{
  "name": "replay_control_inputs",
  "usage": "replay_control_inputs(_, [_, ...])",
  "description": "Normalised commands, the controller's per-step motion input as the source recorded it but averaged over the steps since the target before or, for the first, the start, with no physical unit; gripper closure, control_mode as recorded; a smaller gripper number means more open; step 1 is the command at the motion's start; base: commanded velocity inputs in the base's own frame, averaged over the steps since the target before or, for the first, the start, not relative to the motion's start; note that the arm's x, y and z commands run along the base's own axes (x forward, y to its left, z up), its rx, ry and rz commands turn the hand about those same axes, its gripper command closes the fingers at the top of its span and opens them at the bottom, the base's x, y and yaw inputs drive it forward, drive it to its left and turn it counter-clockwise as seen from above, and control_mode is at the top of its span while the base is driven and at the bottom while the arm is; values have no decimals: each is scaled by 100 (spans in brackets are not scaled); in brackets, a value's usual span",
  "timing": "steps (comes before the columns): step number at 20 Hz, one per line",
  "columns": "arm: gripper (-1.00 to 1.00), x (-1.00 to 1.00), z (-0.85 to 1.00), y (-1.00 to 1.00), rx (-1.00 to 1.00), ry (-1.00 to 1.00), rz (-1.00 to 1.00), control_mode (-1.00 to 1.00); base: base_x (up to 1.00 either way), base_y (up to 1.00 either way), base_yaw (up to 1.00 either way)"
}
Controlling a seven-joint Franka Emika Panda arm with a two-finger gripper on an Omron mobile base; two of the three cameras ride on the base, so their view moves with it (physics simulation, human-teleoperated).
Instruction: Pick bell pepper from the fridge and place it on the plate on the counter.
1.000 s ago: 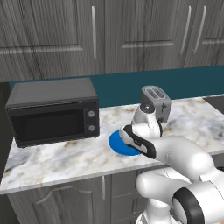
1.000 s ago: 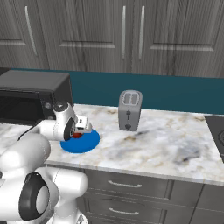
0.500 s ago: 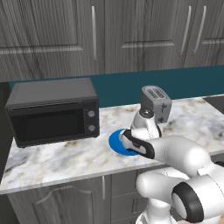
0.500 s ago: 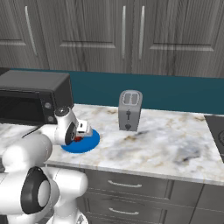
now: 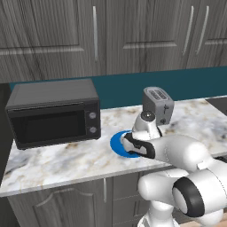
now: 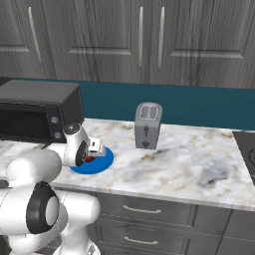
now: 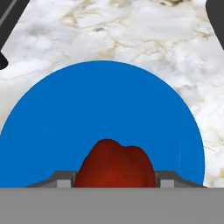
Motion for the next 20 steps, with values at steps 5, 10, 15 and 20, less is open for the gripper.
replay_control_inputs(5, [100, 16, -4, 0, 0, 0, 0, -100, 0, 0, 0])
replay_control_inputs(10, [100, 10, -2, 0, 0, 0, 0, -100, 0, 0, 0])
replay_control_inputs(15, [100, 7, -1, 0, 0, 0, 0, -100, 0, 0, 0])
replay_control_inputs(20, [-100, 0, 0, 1, 0, 0, 0, -100, 0, 0, 0])
